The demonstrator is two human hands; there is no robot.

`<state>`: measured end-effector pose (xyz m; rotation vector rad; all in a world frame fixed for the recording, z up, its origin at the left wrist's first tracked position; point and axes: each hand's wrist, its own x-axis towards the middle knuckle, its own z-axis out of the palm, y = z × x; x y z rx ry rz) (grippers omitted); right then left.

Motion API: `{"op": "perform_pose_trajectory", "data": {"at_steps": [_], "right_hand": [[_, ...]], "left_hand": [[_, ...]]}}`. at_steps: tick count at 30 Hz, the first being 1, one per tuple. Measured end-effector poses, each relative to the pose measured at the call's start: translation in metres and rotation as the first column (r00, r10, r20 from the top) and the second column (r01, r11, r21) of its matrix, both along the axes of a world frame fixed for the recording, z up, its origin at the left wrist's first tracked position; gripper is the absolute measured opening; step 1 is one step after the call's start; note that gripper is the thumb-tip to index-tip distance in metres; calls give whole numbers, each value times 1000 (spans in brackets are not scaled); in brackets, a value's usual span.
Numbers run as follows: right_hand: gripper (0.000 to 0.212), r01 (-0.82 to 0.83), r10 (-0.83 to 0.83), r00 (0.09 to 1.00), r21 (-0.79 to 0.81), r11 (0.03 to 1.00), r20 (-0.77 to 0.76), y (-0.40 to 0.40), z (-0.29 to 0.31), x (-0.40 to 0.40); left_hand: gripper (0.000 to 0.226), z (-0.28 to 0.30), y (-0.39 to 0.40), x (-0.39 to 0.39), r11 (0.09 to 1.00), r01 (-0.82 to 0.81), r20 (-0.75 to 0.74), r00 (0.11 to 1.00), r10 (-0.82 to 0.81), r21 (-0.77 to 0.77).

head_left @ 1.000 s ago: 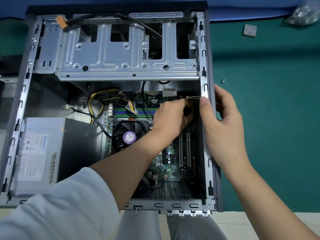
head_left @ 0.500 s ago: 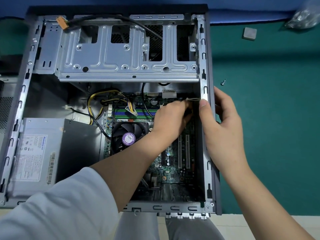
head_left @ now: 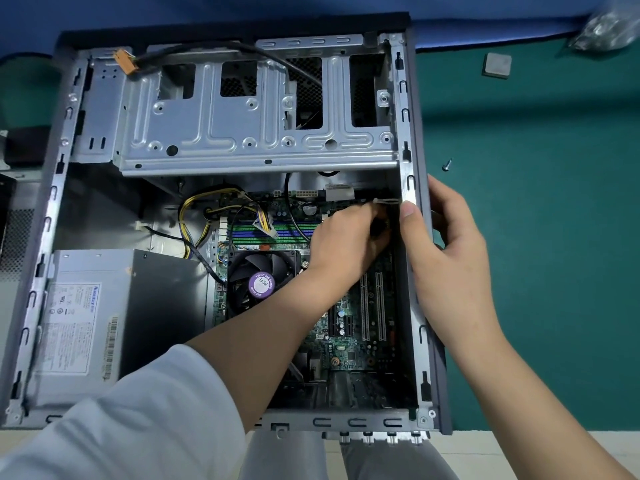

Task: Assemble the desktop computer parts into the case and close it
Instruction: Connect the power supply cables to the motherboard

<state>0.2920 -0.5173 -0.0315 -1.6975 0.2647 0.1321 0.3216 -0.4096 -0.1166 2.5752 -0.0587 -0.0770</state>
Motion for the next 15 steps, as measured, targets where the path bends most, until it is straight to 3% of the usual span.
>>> {"op": "perform_pose_trajectory", "data": {"at_steps": [15], "right_hand": [[39,-7,7,1000,-13,1000,-8,0,-1,0]], "left_hand": [[20,-2,1,1,999,9,12,1000,-10,51]]}}
